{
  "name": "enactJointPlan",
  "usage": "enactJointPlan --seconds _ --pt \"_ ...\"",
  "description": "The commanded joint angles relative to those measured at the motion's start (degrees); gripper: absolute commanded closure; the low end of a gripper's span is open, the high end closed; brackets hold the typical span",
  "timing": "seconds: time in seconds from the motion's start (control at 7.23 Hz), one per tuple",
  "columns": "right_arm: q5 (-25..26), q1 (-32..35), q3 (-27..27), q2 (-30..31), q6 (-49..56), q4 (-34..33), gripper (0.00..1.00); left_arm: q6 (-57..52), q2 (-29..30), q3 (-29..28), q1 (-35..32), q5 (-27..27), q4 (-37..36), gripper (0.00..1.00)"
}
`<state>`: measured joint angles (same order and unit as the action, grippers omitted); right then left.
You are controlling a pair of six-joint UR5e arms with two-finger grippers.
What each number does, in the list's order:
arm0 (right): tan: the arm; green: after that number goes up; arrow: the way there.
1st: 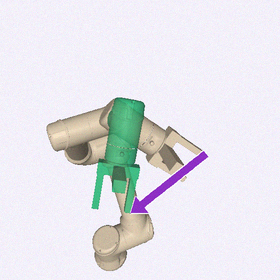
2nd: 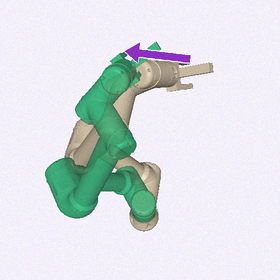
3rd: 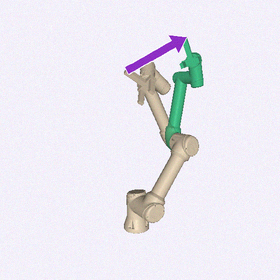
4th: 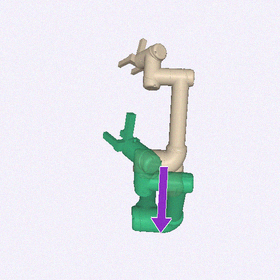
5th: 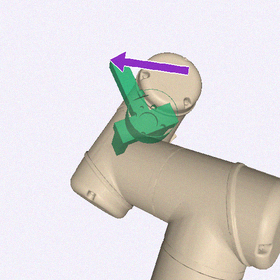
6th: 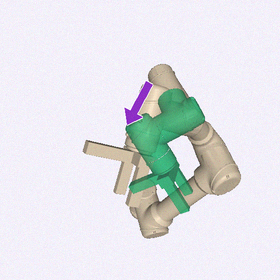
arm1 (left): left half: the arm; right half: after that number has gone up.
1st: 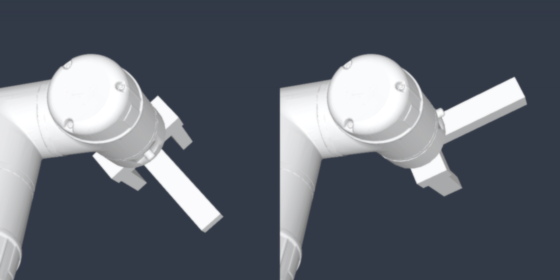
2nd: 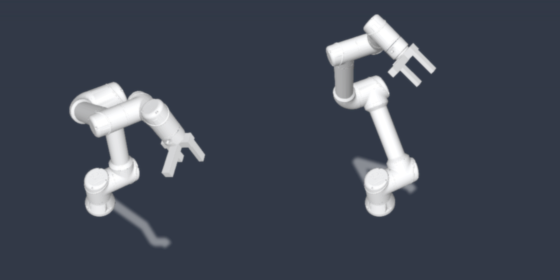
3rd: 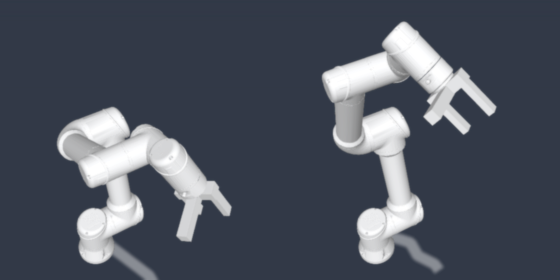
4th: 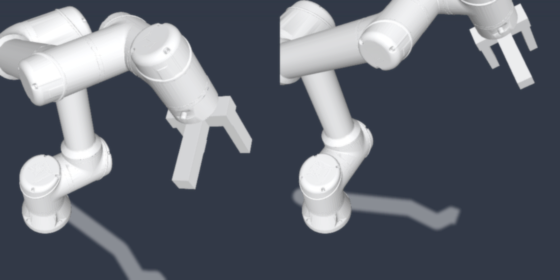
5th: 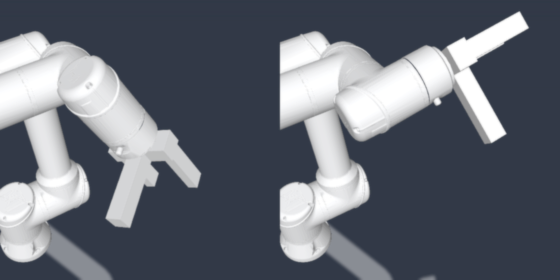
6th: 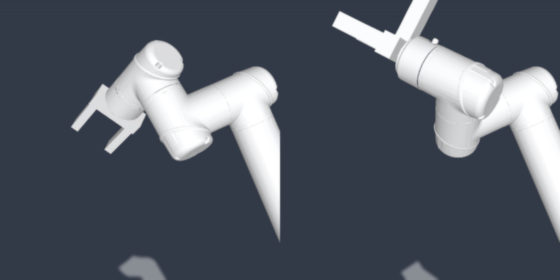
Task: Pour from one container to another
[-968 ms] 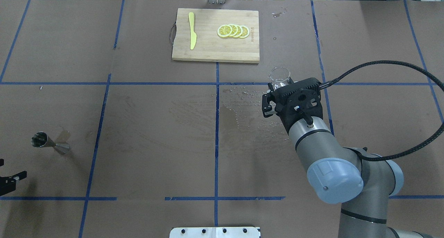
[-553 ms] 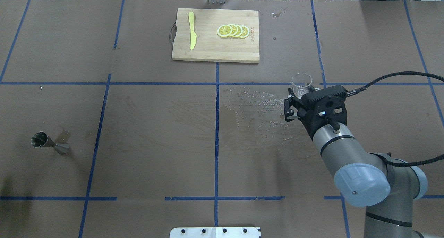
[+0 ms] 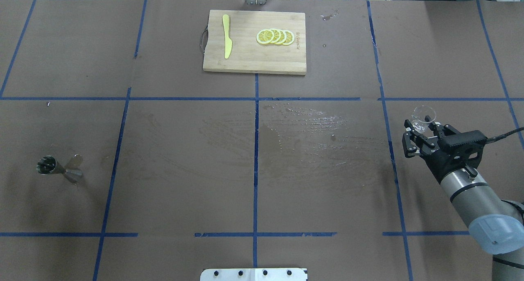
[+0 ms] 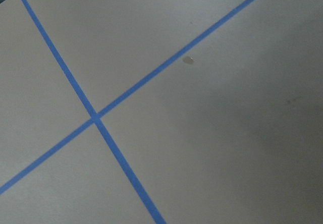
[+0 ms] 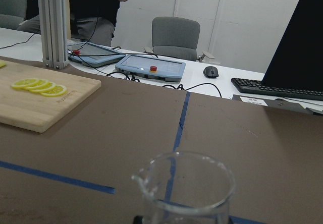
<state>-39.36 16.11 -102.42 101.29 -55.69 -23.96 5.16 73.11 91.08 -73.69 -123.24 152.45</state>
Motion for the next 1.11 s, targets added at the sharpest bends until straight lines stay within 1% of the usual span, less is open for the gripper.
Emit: enactJointPlan --seconds 0.0,0.14,0.28,0.41,0.55,0.69,0.83,0.97 --pt "1.03 -2.30 8.27 0.13 -3.01 9.62 1.00 -0.59 5.08 5.39 -5.83 -8.65 -17.01 0.00" --pt "1.56 -4.83 8.46 0.13 -9.02 9.54 1.00 0.02 5.80 7.95 -8.29 -9.38 -24.49 0.00" --pt "2.52 -6.08 8.55 0.13 -10.48 9.20 1.00 4.46 5.64 9.02 -8.40 -9.30 -25.70 0.00" --pt "5.66 -8.44 8.55 0.13 -10.49 8.67 0.95 6.68 5.29 9.03 -8.40 -9.22 -25.71 0.00" --pt "6.91 -9.94 8.81 0.05 -10.49 8.66 0.94 6.71 4.76 8.77 -8.40 -8.87 -25.63 0.00" --pt "6.93 -10.39 10.73 0.05 -10.49 8.75 0.87 6.79 4.84 8.16 -8.40 -8.95 -25.36 0.00" --pt "6.93 -11.01 11.27 -0.04 -10.49 8.84 0.81 6.97 4.93 8.15 -8.40 -8.95 -25.10 0.00" --pt "7.10 -11.45 11.36 -0.04 -10.49 8.93 0.69 7.06 4.85 8.50 -8.40 -8.86 -25.10 0.00"
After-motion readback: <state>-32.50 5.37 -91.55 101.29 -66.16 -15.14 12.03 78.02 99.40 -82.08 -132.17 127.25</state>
